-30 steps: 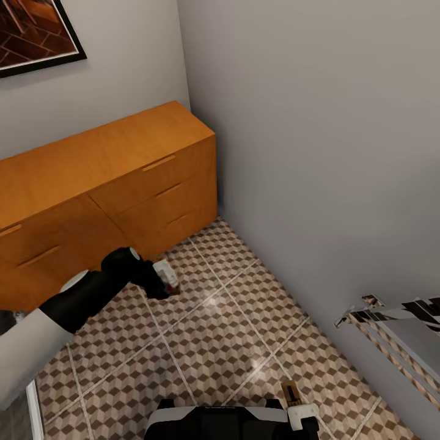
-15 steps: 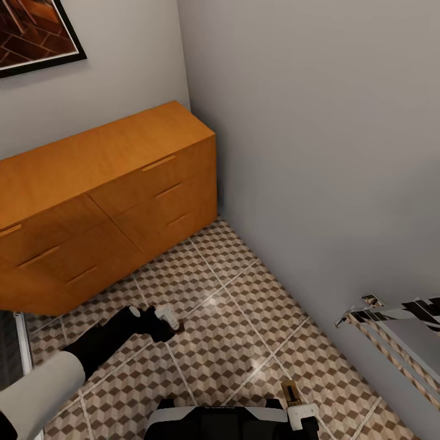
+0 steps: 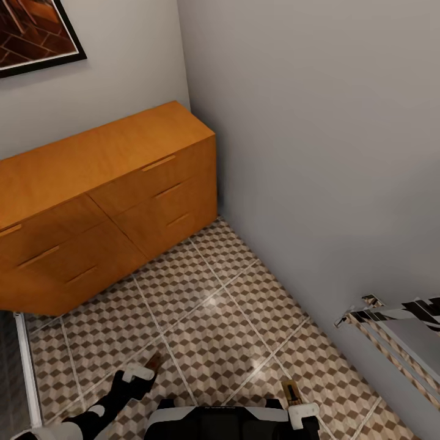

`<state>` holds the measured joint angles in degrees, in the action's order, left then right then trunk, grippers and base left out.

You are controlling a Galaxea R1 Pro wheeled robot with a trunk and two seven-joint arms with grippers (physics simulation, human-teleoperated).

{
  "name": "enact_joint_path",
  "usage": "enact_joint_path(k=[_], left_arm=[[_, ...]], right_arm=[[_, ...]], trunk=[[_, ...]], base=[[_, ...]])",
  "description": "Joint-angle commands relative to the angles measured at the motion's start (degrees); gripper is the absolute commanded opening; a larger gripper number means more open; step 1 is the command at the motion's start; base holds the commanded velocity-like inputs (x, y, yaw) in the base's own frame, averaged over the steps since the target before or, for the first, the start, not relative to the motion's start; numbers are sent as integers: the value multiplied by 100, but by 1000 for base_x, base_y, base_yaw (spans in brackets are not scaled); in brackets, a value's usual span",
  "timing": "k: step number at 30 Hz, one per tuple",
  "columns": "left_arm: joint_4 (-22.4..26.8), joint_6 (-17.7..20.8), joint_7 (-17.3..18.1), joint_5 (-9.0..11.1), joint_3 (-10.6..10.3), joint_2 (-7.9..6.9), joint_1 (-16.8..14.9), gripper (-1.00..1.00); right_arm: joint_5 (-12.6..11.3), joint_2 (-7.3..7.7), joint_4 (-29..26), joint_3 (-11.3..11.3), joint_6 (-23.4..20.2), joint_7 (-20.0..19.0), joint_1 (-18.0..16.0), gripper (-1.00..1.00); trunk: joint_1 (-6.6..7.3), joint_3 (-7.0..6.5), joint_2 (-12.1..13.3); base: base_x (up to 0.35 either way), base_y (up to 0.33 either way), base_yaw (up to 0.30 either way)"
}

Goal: Take the four mousetraps from the cabinet in the bathroom and place them on the bathroom floor. Make sure all four end up on the same floor surface, and ensure that at least two of them are either under or directly next to the same bathroom sink.

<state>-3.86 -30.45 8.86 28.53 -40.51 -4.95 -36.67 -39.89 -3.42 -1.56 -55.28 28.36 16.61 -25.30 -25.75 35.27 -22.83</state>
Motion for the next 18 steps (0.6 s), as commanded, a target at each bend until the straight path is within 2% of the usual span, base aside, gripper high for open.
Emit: enact_joint_path(k=[1, 4, 5, 9, 10, 13, 18], left_arm=[[-32, -212, -127, 242, -29, 13, 166, -100], [-48, -735, -662, 631, -28, 52, 601, -100], [-49, -850, -735, 682, -28, 64, 662, -100], [-52, -1726, -1279, 1071, -27, 149, 1151, -100], [-52, -1796, -1365, 1128, -27, 157, 1206, -100], [-53, -2152, -1923, 1491, -27, 181, 1413, -100], [-57, -2336, -2363, 1741, -27, 176, 1539, -100]], right_arm=[[-34, -1, -7, -47, 9, 41, -1, -100], [-30, -1, -54, -41, 11, 43, -1, -100], [-30, 0, -63, -38, 11, 43, -1, -100], [-28, 2, -118, -28, 12, 44, -1, -100], [-28, 1, -126, -28, 14, 44, -1, -100], [-28, 9, -194, -27, 19, 44, 1, -100], [-28, 44, -226, -25, 29, 44, 0, -100]], trunk=[[-3, 6, -9], [-3, 6, -9], [-3, 6, -9], [-3, 6, -9], [-3, 6, -9], [-3, 6, -9], [-3, 6, -9]], base=[[0, 0, 0], [0, 0, 0], [0, 0, 0], [0, 0, 0], [0, 0, 0], [0, 0, 0], [0, 0, 0]])
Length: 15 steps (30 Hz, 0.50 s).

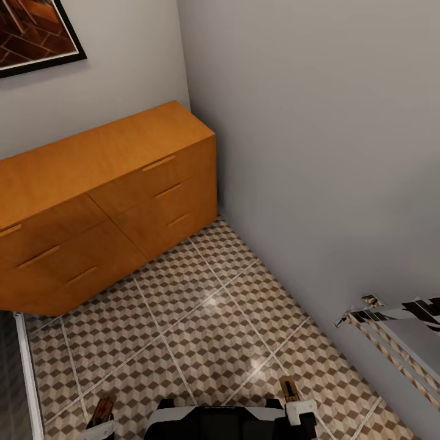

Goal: Take the four mousetraps from the cabinet in the bathroom and place them on the bathroom floor. Make sure all four end up on the same floor surface, and ensure that at least two of them are either under or directly next to the same bathroom sink.

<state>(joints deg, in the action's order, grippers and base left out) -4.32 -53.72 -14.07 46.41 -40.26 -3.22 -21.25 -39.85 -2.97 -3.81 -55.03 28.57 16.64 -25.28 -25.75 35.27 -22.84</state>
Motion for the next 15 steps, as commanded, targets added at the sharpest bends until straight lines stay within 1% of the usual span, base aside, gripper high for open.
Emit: enact_joint_path(k=[1, 4, 8, 15], left_arm=[[-10, -13, -86, -38, -52, 2, 2, -100], [-8, -2, -128, 23, -52, 13, 17, -100], [0, 193, -145, 62, -52, 103, 23, -100], [2, 274, -140, 68, -52, 154, 24, -100]], right_arm=[[-32, 1, -2, -49, 19, 41, -2, -100], [-32, 11, -1, -44, 171, 41, -3, -100], [-32, 20, 21, -57, 491, 45, -3, -100], [-32, 30, 49, -60, 580, 50, -3, -100]], trunk=[[-3, 6, -8], [-3, 6, -8], [-3, 6, -8], [-3, 6, -8]], base=[[0, 0, 0], [0, 0, 0], [0, 0, 0], [0, 0, 0]])
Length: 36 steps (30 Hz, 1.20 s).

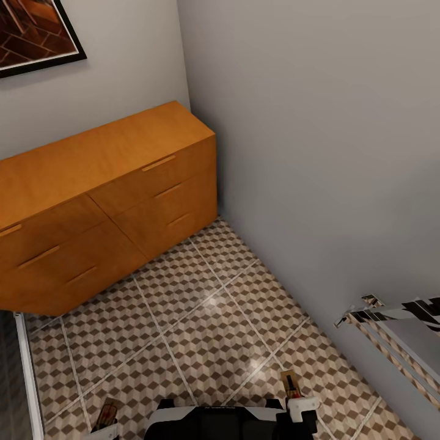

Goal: Take the four mousetraps from the cabinet in the bathroom and place them on the bathroom floor. Make sure all four end up on the same floor surface, and ensure that at least two of them are either under or directly next to the same bathroom sink.

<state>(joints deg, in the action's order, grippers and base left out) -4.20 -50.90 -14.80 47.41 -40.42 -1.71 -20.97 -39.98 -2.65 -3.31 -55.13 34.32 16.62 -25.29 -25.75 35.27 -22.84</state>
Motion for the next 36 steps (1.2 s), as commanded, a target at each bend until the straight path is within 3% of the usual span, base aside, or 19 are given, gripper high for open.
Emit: enact_joint_path(k=[1, 6, 15, 36], left_arm=[[-11, -4, -67, -31, -36, 47, -3, -100], [-18, 0, -65, -30, -36, 139, -3, -100], [-19, 1, -59, -30, -36, 144, -3, -100], [-19, 1, -54, -30, -36, 153, -3, -100]], right_arm=[[-19, 0, 2, -50, 8, 51, -2, -100], [-19, -2, -2, -50, 20, 57, -3, -100], [-21, -7, 2, -50, 22, 61, -1, -100], [-19, 2, 40, -50, 22, 69, -3, -100]], trunk=[[-3, 6, -8], [-3, 6, -8], [-3, -16, -8], [-3, -205, -8]], base=[[0, 0, 0], [0, 0, 0], [0, 0, 0], [0, 0, 0]])
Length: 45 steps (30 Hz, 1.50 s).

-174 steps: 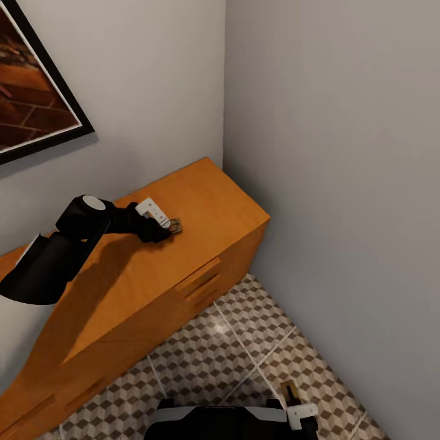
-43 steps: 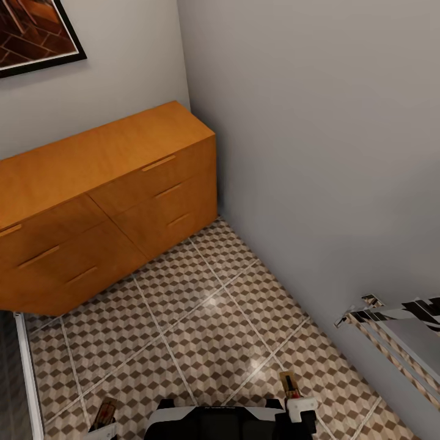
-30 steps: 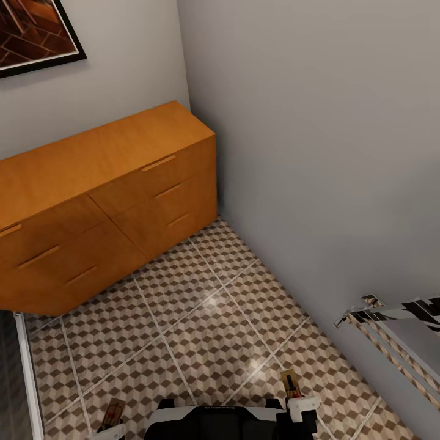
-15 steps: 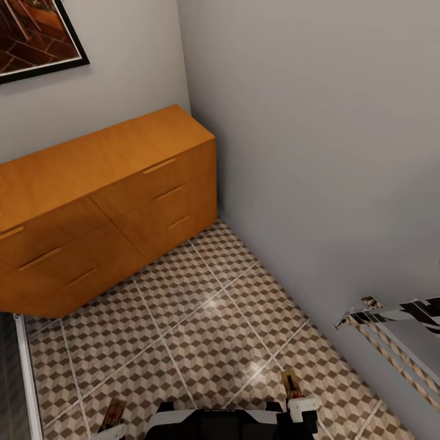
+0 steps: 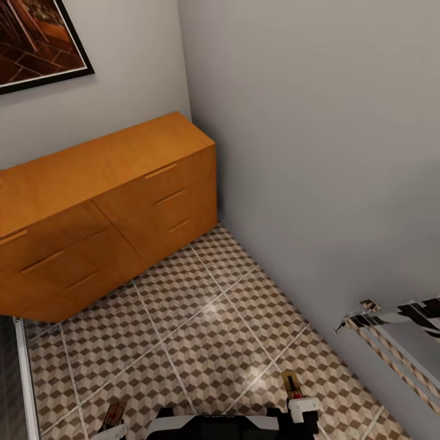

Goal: Take the four mousetraps from the cabinet in the bathroom and place them on the bathroom floor. Make sure all four end up on the same floor surface, and ensure that at least two of them are either under or directly next to the same bathroom sink.

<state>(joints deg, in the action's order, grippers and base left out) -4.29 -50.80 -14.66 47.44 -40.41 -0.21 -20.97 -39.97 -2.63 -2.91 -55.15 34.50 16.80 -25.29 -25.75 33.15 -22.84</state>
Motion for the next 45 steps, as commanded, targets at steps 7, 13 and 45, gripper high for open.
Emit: enact_joint_path(k=[7, 13, 45], left_arm=[[-8, 283, -67, -39, -44, 11, -4, -100], [-7, 395, -48, -42, -45, 12, -4, -100], [-6, 413, -37, -42, -46, 12, -4, -100]], right_arm=[[-26, -3, 8, -49, 4, 52, -2, -100], [-24, -6, 9, -49, 4, 52, -2, -100], [-19, -6, 10, -49, 4, 43, -2, -100]], trunk=[[-3, -58, -8], [-3, -111, -8], [-3, -403, -8]], base=[[0, 0, 0], [0, 0, 0], [0, 0, 0]])
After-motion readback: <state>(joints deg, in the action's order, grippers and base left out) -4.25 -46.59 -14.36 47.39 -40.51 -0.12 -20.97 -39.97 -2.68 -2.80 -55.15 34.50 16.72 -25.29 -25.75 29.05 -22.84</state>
